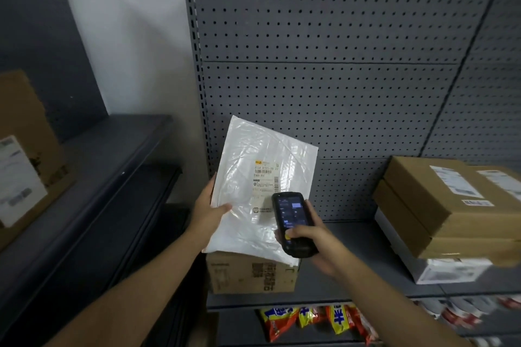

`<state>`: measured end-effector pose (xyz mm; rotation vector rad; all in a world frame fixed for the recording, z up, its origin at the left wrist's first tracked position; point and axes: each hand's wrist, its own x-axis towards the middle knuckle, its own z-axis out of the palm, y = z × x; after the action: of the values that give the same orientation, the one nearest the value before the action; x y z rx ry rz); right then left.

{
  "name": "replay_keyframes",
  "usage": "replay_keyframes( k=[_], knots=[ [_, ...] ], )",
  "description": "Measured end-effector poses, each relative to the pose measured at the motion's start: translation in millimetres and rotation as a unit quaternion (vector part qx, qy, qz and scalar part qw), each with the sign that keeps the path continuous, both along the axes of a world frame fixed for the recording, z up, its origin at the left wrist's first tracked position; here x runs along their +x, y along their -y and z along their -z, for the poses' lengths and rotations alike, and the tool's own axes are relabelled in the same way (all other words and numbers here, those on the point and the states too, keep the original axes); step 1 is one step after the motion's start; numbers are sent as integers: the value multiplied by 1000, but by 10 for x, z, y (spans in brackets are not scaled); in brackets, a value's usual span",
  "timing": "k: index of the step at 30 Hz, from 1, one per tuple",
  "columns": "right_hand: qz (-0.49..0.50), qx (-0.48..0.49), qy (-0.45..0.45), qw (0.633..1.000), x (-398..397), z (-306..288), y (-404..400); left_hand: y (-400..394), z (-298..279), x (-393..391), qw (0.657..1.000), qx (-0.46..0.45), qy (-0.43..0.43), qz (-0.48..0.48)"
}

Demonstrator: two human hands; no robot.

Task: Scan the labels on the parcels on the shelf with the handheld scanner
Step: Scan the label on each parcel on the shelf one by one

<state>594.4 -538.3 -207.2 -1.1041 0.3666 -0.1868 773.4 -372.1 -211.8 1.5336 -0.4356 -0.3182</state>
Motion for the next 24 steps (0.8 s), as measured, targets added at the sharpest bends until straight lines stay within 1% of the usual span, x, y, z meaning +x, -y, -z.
replay_keyframes(
  k=[4,8,14,24],
  knots=[
    [-48,22,48,997,-120,-212,-17,58,-138,0,999,-22,-21,-22],
    [-64,16,67,996,-186,-400,-29,106,-203,-8,999,-30,-30,-27],
    [-82,-32,89,992,-219,-579,-79,159,-179,-86,999,-20,-30,-32],
    [-87,-11,92,992,-171,-623,-91,166,-192,-88,998,-23,-36,-42]
  ],
)
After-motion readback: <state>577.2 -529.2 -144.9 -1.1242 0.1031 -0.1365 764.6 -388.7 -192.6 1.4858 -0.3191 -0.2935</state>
